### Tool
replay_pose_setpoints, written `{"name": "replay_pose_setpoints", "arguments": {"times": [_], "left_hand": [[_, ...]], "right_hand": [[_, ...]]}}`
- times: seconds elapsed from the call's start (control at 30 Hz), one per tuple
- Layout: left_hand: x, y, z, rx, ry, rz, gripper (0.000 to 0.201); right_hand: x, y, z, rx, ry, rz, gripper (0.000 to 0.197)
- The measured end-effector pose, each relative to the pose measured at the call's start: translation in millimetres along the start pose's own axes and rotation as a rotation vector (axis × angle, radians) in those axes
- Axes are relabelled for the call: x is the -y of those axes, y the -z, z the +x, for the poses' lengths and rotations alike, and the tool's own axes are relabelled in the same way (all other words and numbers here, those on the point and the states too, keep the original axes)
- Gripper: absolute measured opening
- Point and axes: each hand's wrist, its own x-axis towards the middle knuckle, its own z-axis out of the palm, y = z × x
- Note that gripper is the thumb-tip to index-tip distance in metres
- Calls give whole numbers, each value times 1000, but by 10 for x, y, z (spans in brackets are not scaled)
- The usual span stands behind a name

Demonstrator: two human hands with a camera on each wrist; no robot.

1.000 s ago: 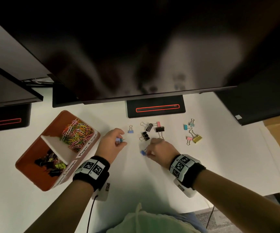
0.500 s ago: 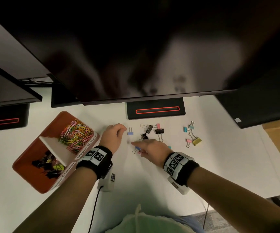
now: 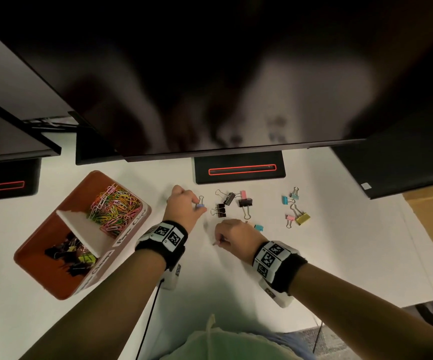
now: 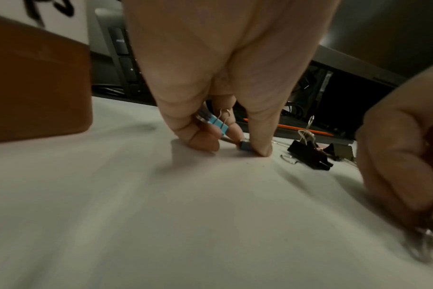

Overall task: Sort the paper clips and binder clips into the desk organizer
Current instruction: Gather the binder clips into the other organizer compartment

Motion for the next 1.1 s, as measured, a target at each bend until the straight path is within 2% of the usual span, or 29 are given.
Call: {"name": "replay_pose_setpoints", "arguments": {"times": [0.07, 0.13, 0.23, 0.3, 0.43, 0.6, 0.7, 0.87, 0.97, 1.1], "left_hand": [[12, -1, 18, 14, 1, 15, 19], [36, 9, 21, 27, 10, 34, 18], [77, 37, -17, 37, -5, 55, 13], [98, 72, -80, 37, -18, 29, 9], [106, 219, -333, 53, -4, -118, 11], [99, 667, -862, 37, -95, -242, 12], [325, 1045, -1135, -73, -70, -342, 18], [994, 1591, -1407, -309, 180, -365, 19], [1337, 1708, -1438, -313, 291, -533, 11], [1344, 1795, -1463, -236, 322, -644, 38]], "right_hand": [[-41, 65, -58, -45, -11, 42, 17], [-62, 170, -84, -102, -46, 71, 40], [-49, 299, 26, -110, -75, 13, 58], [-54, 319, 159, -66, -102, -43, 53], [-18, 275, 257, -30, -111, -93, 21], [127, 146, 115, -47, -4, -29, 18], [468, 123, 103, -64, 135, 18, 18], [1492, 39, 363, -59, 433, 13, 22], [2085, -113, 611, -44, 494, -32, 25], [2400, -228, 769, -55, 428, -106, 43]]}}
